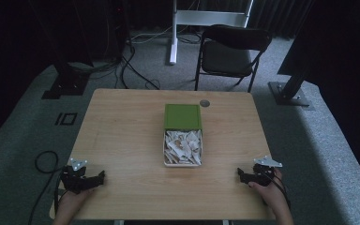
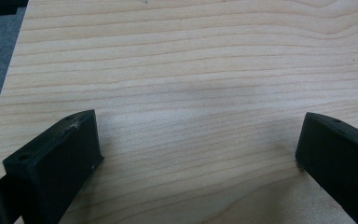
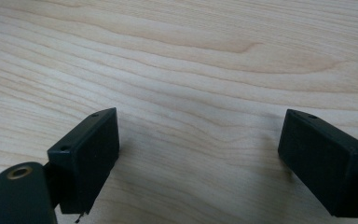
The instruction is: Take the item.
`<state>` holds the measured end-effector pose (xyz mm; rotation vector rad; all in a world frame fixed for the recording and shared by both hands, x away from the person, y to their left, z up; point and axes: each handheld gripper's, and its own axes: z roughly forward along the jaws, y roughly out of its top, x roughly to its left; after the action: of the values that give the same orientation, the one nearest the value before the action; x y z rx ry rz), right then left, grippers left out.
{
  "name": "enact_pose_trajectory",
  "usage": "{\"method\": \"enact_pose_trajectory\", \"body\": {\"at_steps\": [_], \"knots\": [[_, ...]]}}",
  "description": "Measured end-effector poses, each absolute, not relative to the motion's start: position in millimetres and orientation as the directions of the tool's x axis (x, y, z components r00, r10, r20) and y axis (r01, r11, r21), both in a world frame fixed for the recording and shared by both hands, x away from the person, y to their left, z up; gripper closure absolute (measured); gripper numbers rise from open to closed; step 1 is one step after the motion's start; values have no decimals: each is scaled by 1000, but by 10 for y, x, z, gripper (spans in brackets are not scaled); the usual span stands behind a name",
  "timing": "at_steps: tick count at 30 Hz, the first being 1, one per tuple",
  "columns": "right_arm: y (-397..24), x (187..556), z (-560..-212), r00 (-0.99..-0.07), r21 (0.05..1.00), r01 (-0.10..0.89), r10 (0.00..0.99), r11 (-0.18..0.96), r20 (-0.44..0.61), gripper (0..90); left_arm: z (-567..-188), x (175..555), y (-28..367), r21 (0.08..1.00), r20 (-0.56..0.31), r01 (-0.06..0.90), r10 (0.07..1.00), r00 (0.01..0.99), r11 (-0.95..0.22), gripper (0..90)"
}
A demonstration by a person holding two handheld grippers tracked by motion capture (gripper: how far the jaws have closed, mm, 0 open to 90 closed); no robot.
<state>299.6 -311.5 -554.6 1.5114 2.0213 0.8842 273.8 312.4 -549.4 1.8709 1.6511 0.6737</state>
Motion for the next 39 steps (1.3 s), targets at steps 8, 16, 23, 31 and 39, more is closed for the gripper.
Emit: {"method": "enact_pose_trajectory", "body": {"at_steps": [8,16,23,31,39], "knots": [[-3113,2996,-5545,-302,728,657,953,198,13,120,-5494,2738,3124,690,11,717,993,120,-95,7],[-3116,3002,-5546,-318,728,653,948,209,13,120,-5493,2737,3125,689,12,718,993,121,-96,6],[-3111,2998,-5546,-314,729,653,949,207,12,123,-5494,2737,3125,690,11,717,993,120,-95,7],[-3083,2995,-5542,-307,733,650,952,202,10,150,-5494,2737,3125,690,12,718,993,121,-96,6],[-3027,3051,-5418,-302,740,644,953,195,11,164,-5494,2737,3125,689,12,718,993,121,-96,7]]}}
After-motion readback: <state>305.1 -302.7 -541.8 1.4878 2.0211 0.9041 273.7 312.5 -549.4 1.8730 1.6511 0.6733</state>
